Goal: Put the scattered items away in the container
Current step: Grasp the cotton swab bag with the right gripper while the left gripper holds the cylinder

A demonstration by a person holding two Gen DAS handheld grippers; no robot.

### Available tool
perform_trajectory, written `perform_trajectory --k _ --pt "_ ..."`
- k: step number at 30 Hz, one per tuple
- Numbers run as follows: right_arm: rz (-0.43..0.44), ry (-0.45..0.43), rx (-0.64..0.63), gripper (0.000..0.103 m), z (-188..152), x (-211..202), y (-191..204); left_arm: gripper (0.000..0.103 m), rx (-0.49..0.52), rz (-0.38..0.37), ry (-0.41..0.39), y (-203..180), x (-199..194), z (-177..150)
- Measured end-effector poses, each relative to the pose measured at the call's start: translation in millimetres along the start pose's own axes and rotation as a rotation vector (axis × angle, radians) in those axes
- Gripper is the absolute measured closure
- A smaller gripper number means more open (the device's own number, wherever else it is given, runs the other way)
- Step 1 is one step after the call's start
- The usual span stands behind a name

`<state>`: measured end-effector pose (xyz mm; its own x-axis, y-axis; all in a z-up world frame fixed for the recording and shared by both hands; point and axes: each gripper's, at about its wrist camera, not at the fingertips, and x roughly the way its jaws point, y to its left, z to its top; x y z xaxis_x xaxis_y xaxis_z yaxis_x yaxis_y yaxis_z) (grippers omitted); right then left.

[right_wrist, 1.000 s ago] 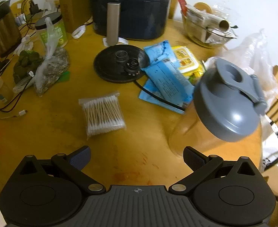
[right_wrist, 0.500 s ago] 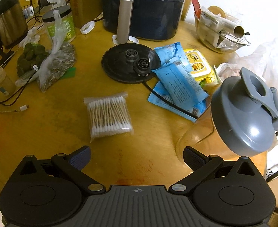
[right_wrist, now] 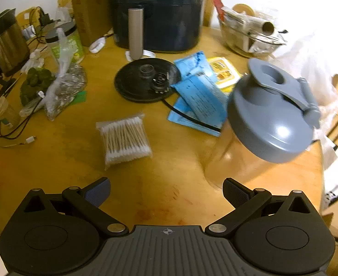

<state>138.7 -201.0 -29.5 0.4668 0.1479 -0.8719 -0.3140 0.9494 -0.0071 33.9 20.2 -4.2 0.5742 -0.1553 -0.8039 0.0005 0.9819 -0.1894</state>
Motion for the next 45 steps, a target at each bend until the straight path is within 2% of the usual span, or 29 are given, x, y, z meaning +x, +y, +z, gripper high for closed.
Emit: perform_trajectory --k 15,27,39,41,45 --pt "0.065 -0.005 -0.144 0.000 28 49 38 0.061 -0.120 0.092 -0.012 44 -16 -7" --pt "0.124 0.003 -0.225 0.000 39 96 51 0.061 -0.169 0.108 -0.006 65 -13 -5" --pt "0.104 0.046 -0.268 0.000 50 139 57 0.061 -0.209 0.120 0.004 80 -12 -5" --pt "0.109 0.054 -0.275 0.002 49 144 57 0.061 -0.212 0.119 0.006 81 -12 -6" --pt "0.138 0.065 -0.280 0.014 46 147 56 0.061 -0.212 0.118 0.009 81 -11 -7"
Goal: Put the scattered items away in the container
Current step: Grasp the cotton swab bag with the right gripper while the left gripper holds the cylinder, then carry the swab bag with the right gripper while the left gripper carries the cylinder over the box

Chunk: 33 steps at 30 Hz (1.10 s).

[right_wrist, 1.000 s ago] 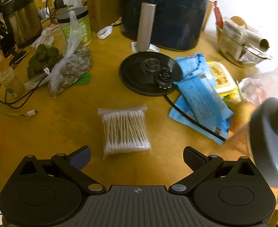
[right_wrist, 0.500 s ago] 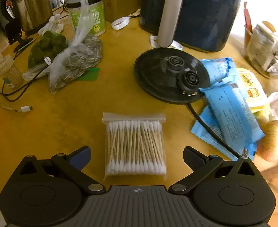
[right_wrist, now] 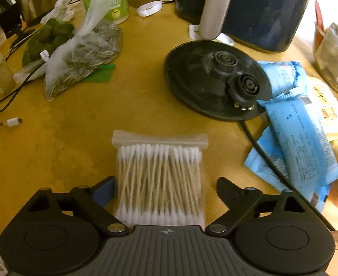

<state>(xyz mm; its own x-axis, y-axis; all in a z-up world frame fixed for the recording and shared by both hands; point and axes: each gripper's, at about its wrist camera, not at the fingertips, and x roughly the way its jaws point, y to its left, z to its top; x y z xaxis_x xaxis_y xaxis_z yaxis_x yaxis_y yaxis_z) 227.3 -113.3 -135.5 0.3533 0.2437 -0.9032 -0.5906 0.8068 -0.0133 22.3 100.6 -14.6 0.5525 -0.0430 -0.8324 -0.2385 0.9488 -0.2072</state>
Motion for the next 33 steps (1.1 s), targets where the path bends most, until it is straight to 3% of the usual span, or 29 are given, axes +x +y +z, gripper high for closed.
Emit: perform_trajectory --k 2,5,8,21,33 --pt "0.023 -0.004 0.009 0.018 -1 -2 -2 0.061 0.004 -0.001 -0.001 -1 0 0" --pt "0.027 -0.021 -0.004 0.034 -1 -6 -1 0.061 0.011 -0.004 -0.003 -3 -1 1" --pt "0.035 -0.015 -0.007 0.039 1 -10 -3 0.061 0.021 -0.007 -0.004 -6 -2 0" --pt "0.041 -0.077 0.010 0.039 -8 -75 -8 0.061 0.065 0.001 -0.053 -15 -21 10" --pt "0.034 -0.158 0.085 0.039 -50 -167 -10 0.061 0.122 -0.041 -0.098 -37 -39 12"
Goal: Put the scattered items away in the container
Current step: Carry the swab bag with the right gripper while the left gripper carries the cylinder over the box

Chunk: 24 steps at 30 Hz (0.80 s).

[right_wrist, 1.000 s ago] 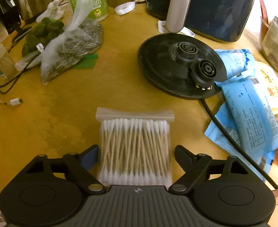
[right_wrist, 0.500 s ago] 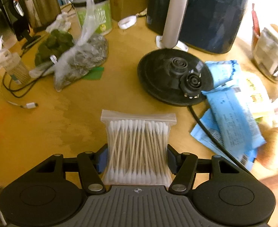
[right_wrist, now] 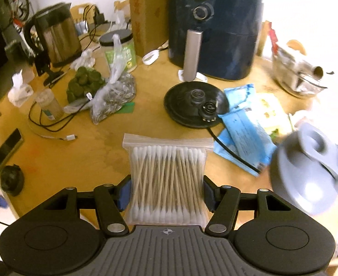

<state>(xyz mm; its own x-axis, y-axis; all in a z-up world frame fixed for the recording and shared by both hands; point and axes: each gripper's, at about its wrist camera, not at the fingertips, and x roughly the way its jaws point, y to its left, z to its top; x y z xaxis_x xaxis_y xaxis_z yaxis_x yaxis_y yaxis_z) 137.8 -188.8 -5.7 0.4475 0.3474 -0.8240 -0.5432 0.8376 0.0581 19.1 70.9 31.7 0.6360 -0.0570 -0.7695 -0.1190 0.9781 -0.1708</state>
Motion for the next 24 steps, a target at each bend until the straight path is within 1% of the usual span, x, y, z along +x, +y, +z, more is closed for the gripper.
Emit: perform_trajectory --k 5,11,13,15,18,24 --pt "-0.012 -0.017 0.046 0.039 -20 -35 0 0.061 0.024 -0.018 -0.012 -11 -4 3" --pt "-0.015 -0.011 0.104 0.039 -49 -62 3 0.061 0.060 -0.050 -0.015 -25 -8 3" --pt "-0.010 -0.013 0.127 0.039 -58 -68 4 0.061 0.072 -0.061 -0.010 -31 -7 1" --pt "0.013 -0.028 0.150 0.039 -68 -73 6 0.061 0.079 -0.076 0.003 -38 -6 -1" --pt "0.034 -0.027 0.183 0.039 -79 -77 11 0.061 0.121 -0.104 0.021 -52 -2 -6" --pt "0.016 -0.020 0.223 0.039 -96 -84 18 0.061 0.171 -0.143 0.056 -72 6 -14"
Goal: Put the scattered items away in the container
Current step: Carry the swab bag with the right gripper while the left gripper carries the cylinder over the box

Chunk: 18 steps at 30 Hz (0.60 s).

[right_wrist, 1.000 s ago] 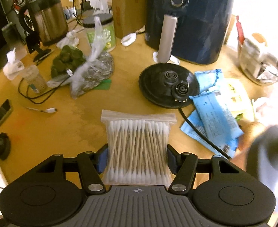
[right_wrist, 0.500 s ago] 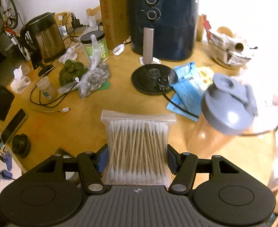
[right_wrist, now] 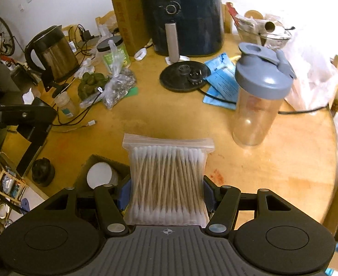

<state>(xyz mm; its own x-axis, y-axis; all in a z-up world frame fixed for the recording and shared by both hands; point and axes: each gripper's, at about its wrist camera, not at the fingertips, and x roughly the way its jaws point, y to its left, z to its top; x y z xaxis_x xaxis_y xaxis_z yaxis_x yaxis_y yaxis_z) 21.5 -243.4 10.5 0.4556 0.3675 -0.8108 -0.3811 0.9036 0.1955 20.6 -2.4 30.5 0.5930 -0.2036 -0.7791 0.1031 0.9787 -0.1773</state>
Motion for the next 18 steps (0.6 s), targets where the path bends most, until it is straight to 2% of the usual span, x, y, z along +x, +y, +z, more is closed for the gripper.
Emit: perform_trajectory --k 6,13,18 --pt "-0.027 -0.016 0.045 0.039 -10 -9 -12 0.061 0.040 -0.027 0.039 -10 7 -6" --pt "-0.037 0.003 0.085 0.039 -20 -7 -18 0.061 0.068 -0.044 0.063 -18 13 -7" --pt "-0.038 0.009 0.090 0.039 -22 -6 -17 0.060 0.099 -0.094 0.064 -27 17 -7"
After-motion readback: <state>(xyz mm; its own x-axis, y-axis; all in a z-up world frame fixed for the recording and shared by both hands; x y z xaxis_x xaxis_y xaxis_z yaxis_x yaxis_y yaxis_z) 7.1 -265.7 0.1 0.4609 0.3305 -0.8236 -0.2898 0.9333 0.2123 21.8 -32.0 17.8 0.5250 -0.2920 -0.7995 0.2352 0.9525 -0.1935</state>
